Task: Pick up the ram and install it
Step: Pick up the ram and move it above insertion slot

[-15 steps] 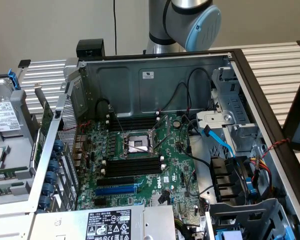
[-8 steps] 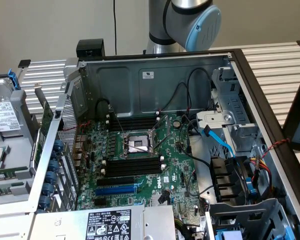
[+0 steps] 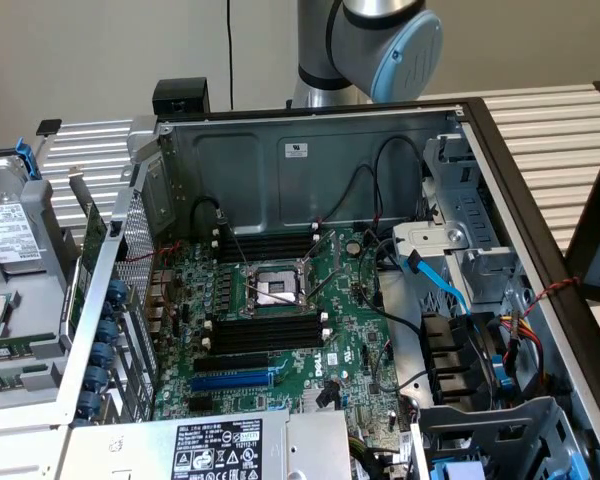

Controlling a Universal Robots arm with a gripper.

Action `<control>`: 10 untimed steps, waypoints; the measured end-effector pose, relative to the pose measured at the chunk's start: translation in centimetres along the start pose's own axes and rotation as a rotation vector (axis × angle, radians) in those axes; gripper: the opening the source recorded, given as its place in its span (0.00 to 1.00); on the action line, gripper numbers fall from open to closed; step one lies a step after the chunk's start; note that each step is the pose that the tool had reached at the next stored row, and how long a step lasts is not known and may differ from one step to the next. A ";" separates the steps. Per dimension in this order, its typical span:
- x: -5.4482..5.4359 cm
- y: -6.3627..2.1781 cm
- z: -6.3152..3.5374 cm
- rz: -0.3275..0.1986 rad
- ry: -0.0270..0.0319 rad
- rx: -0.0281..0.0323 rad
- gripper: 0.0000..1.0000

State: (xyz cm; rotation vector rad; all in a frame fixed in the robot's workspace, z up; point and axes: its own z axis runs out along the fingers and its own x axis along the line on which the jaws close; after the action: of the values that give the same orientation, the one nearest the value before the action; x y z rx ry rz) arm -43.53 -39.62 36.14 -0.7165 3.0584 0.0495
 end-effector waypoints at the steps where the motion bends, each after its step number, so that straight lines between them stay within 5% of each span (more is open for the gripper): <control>1: 0.0 0.00 0.02 -0.018 0.0002 -0.0007 0.10; 10: 0.0 0.00 0.08 -0.182 0.0045 -0.0034 0.10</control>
State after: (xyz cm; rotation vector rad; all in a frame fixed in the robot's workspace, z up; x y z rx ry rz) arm -43.54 -39.62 36.06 -0.9924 2.9827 0.0530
